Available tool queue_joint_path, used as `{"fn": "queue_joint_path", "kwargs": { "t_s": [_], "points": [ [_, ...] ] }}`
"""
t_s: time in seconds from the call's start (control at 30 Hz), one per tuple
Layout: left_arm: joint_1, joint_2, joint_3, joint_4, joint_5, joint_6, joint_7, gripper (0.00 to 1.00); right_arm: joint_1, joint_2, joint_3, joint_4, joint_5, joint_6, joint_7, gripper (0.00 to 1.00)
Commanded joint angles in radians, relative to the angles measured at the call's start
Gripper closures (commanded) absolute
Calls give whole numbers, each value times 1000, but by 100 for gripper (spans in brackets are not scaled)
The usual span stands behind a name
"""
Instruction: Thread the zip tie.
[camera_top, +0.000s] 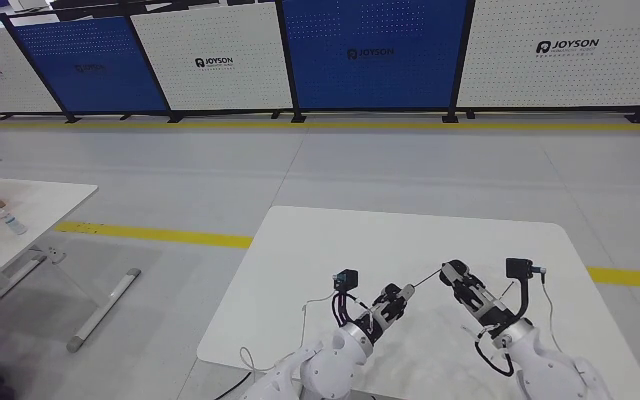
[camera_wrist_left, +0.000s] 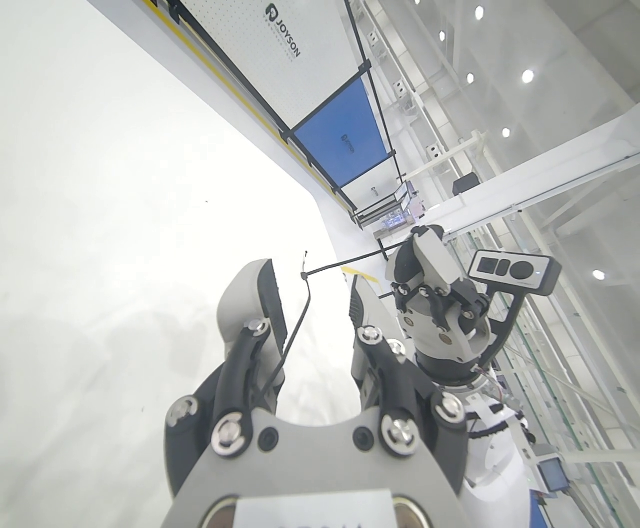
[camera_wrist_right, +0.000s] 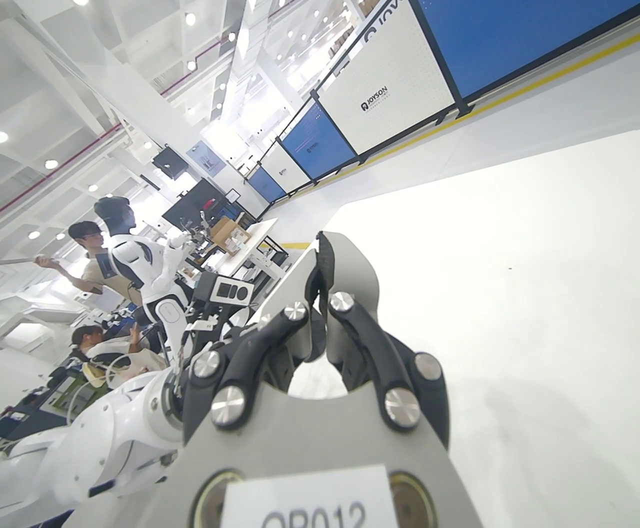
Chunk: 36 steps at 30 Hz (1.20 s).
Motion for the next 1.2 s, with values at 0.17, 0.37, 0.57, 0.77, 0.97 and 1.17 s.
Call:
{"fn": "queue_joint_path", "kwargs": {
  "t_s": [0.17,0.37,0.57,0.77,0.97,1.17],
  "points": [
    [-4,-5,4,11,7,11,-17,72,-2,0,4,-1,0,1,-2,100],
    [-5,-9,2,13,7,11,-19,77,0,0,3,0,-4,3,-1,100],
    [-4,-11,0,14,12,11,-22,88,-2,0,4,0,-7,3,-2,100],
    [-3,-14,-3,15,15,9,-26,96,-2,0,4,-1,-12,3,0,100],
    [-1,-16,-6,14,22,4,-30,100,-3,0,5,-4,-17,5,0,100],
    [4,-17,-9,10,33,0,-35,100,-5,0,6,-8,-20,6,0,100]
  ]
}}
